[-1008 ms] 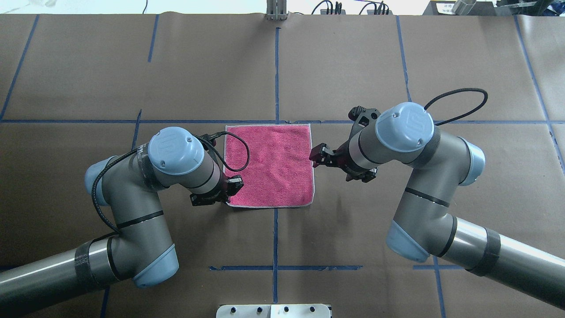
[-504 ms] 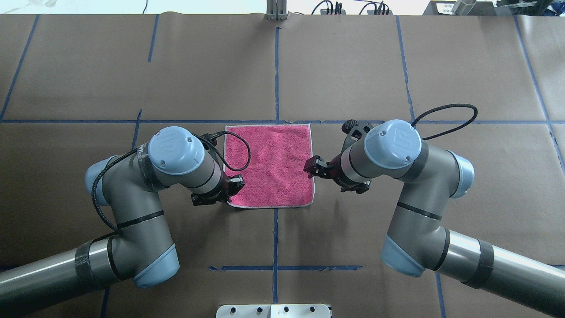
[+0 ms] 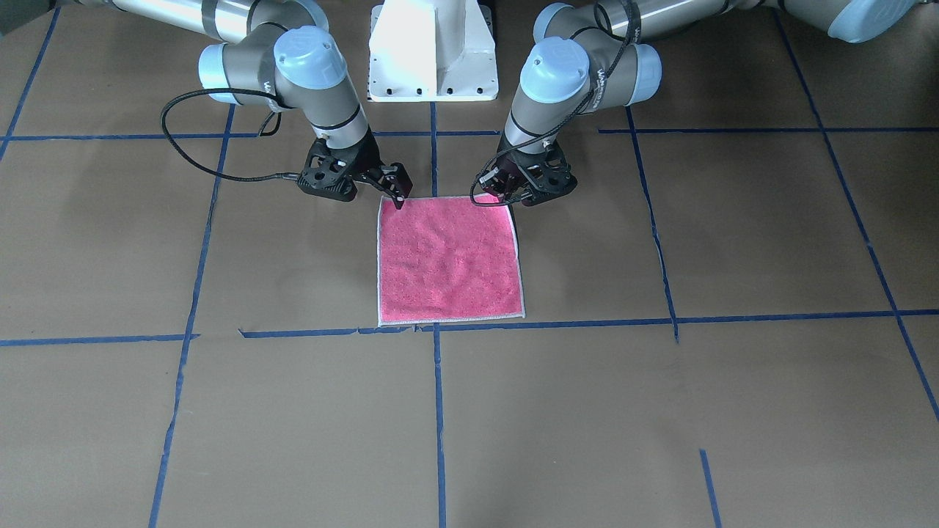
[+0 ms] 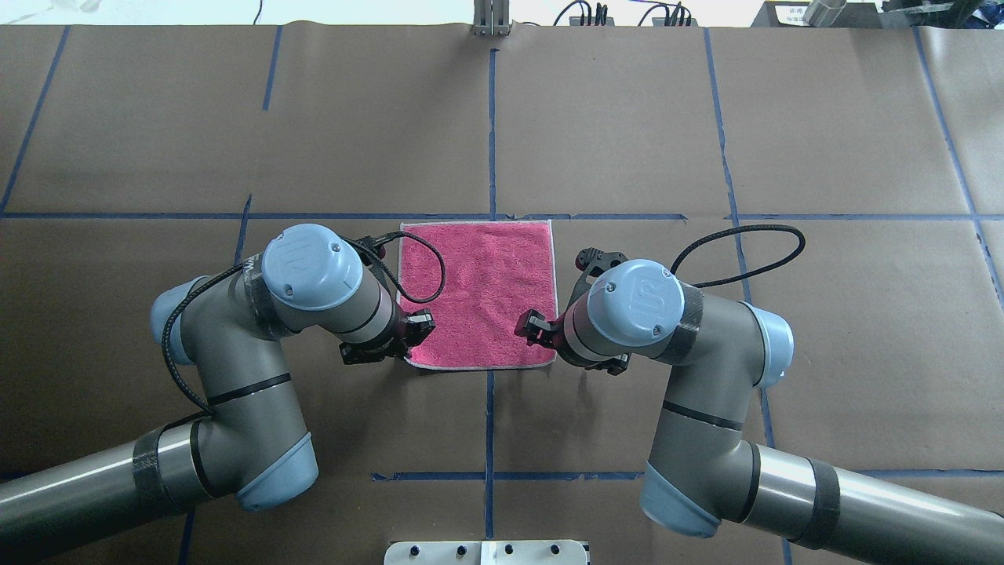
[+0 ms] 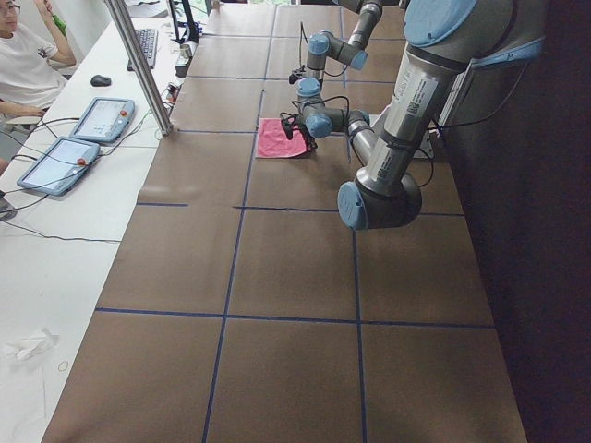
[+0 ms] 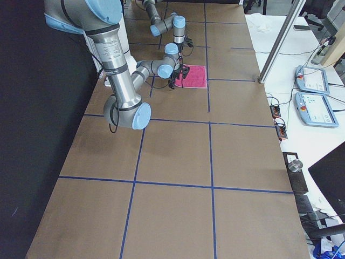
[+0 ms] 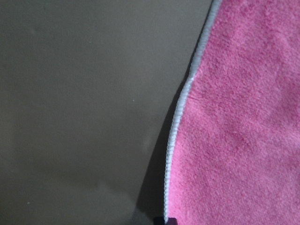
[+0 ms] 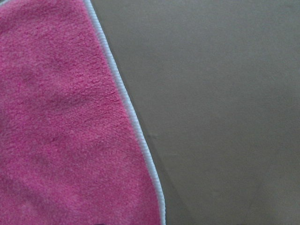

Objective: Fold towel twice with both arms
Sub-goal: 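Lower both grippers onto the two towel corners nearest the robot and grasp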

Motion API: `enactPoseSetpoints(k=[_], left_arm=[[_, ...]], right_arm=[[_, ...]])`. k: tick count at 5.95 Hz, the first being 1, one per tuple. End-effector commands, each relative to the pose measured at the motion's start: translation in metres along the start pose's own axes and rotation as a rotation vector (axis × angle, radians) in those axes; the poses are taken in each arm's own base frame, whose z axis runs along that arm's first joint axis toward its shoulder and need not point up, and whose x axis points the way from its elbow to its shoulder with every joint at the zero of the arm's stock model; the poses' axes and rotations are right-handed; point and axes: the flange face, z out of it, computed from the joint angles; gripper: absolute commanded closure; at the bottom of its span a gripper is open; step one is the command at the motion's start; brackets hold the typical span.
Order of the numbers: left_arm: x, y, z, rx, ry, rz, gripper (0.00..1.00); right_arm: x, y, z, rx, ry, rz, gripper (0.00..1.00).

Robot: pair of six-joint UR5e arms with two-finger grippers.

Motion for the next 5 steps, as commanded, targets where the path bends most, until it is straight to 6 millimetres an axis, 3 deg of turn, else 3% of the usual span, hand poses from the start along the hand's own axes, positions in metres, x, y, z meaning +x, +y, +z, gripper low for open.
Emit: enactPoseSetpoints(k=[1, 3, 5], left_arm=[[0.0001, 0.0002, -0.0009, 0.001, 0.002, 0.001, 0.98], [-0.0011, -0.0004, 0.0004, 0.001, -0.002, 0.002, 0.98], [-0.0011, -0.0004, 0.0004, 0.001, -0.002, 0.004, 0.98]], right_arm=[[0.0032, -0.0001, 0.0102, 0.008, 0.022, 0.003, 0.33], [0.0025, -0.0001, 0.0099, 0.009, 0.022, 0.0, 0.77], [0.0012, 0.0004, 0.0085, 0.009, 0.018, -0.001, 0.93]])
